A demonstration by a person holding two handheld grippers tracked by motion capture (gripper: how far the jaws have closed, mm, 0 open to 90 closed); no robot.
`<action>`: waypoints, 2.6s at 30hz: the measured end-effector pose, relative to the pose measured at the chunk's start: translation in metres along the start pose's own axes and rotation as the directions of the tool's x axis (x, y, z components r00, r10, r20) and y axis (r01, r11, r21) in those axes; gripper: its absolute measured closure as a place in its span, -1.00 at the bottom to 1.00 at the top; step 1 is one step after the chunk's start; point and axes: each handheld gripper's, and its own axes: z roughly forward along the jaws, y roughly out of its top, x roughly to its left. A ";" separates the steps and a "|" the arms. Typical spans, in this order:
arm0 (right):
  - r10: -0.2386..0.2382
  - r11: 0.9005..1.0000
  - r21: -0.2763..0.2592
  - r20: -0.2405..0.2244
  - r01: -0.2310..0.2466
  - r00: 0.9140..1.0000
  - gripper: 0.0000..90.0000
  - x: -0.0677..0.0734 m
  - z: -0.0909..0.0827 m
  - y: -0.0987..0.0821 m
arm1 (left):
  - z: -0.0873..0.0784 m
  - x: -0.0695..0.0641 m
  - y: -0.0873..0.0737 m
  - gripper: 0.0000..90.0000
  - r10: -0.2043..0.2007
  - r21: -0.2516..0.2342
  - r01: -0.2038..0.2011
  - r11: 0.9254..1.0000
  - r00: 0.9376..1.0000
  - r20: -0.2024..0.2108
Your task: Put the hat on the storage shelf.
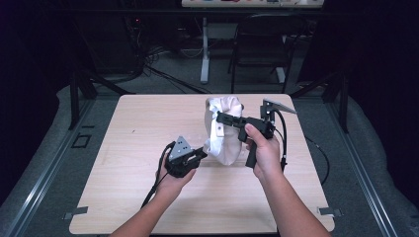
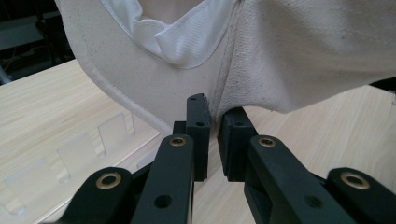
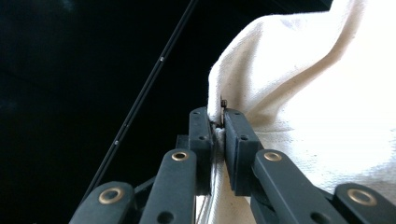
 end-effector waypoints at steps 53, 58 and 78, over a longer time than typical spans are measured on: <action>0.007 0.999 0.049 0.126 -0.013 0.992 0.84 -0.034 0.017 -0.008 | 0.025 0.009 -0.029 0.89 -0.121 0.188 0.138 0.972 0.988 -0.098; 0.009 0.999 0.041 0.129 -0.014 0.992 0.84 -0.034 0.017 -0.009 | 0.025 0.009 -0.030 0.89 -0.122 0.186 0.139 0.973 0.988 -0.098; -0.022 0.999 0.039 0.152 0.016 0.988 0.83 -0.032 0.014 -0.006 | 0.022 0.010 -0.030 0.79 -0.136 0.166 0.148 0.975 0.987 -0.086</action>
